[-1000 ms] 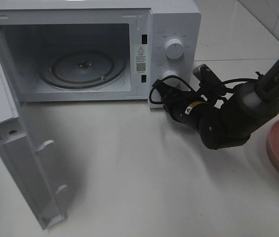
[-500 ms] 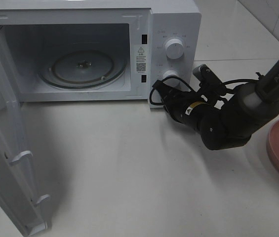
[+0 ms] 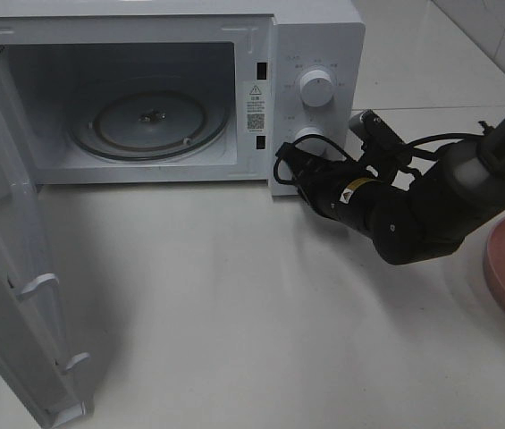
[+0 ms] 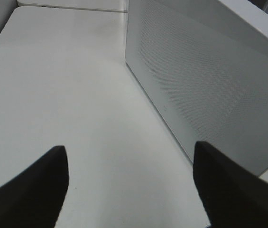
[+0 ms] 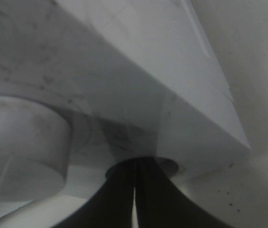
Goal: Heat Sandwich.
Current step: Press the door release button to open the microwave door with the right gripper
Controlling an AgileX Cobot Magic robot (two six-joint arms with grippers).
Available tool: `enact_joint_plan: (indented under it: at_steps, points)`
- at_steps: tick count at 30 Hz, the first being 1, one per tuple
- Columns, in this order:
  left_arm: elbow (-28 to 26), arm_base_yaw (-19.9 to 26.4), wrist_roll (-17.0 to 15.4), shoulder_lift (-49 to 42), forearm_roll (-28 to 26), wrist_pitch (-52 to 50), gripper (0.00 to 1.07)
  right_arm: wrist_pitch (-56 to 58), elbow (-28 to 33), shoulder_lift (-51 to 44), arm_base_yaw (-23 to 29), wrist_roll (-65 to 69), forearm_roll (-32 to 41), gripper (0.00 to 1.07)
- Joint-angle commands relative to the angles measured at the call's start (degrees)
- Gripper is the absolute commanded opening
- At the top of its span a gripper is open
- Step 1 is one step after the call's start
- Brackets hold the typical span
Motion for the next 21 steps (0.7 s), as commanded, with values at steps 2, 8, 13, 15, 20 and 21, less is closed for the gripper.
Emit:
enact_joint_plan:
  at_steps: [2,8,13,15,20,21]
  points:
    - [0.06,0.29,-0.06,-0.97,0.00,-0.52,0.70,1.20,-0.69,-3.38,-0.52,-3.15,-1.43,0.04]
    - [0.06,0.29,-0.06,-0.97,0.00,-0.52,0.70,10.71,-0.69,-5.44,-0.52,-7.10,-1.66,0.04]
    - [0.06,0.29,-0.06,-0.97,0.00,-0.52,0.70,15.99,-0.69,-5.90,-0.52,-8.19,-2.69,0.04]
    - [0.06,0.29,-0.06,-0.97,0.00,-0.52,0.70,17.02,-0.69,-5.96,-0.52,-8.25,-2.92,0.04]
    - [0.06,0.29,-0.06,-0.97,0.00,-0.52,0.70,21.72,-0.69,-7.05,-0.52,-9.00,-4.30,0.04]
    - [0.06,0.29,-0.06,-0.97,0.00,-0.52,0.70,22.46,-0.69,-7.56,-0.52,-9.34,-4.98,0.04]
